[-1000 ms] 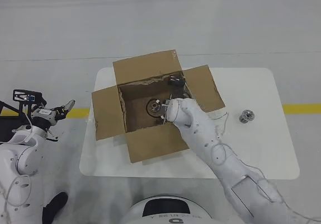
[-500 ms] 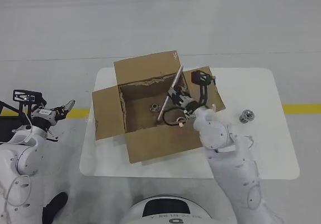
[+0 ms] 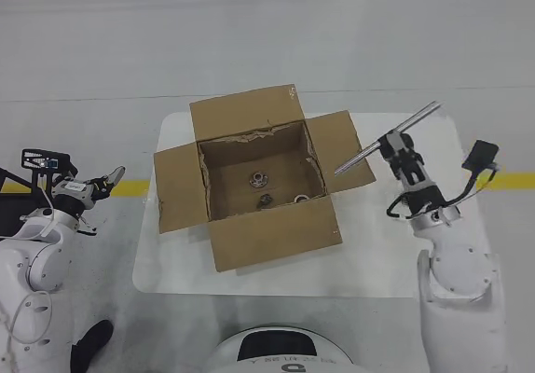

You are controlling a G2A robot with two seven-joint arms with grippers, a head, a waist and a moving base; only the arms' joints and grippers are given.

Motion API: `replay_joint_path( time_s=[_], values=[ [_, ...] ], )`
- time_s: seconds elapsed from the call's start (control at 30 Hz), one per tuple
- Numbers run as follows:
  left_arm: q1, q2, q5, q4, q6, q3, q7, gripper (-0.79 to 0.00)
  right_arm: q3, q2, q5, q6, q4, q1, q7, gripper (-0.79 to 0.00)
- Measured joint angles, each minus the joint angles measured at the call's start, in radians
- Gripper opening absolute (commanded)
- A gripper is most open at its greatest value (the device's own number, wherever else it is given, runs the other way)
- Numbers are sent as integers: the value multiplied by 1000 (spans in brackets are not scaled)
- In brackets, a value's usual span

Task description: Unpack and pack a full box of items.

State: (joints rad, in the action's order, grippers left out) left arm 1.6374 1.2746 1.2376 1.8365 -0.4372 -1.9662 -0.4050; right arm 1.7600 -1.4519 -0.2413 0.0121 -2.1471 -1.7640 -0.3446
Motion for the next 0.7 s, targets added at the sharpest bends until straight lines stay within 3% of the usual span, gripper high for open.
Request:
replay_joint_path(
  time_s=[0.17, 0.37, 0.53, 0.7],
  values=[
    [0, 0, 0, 0, 0, 0, 0, 0, 150, 2, 124, -1, 23, -118, 37, -785],
    [0, 0, 0, 0, 0, 0, 0, 0, 222, 13, 103, -149, 60, -166, -41, -785],
    [0, 0, 0, 0, 0, 0, 0, 0, 225, 29, 47, -295, 126, -130, -166, -785],
    [0, 0, 0, 0, 0, 0, 0, 0, 212, 54, -66, -486, 283, 0, -282, -785]
  ],
)
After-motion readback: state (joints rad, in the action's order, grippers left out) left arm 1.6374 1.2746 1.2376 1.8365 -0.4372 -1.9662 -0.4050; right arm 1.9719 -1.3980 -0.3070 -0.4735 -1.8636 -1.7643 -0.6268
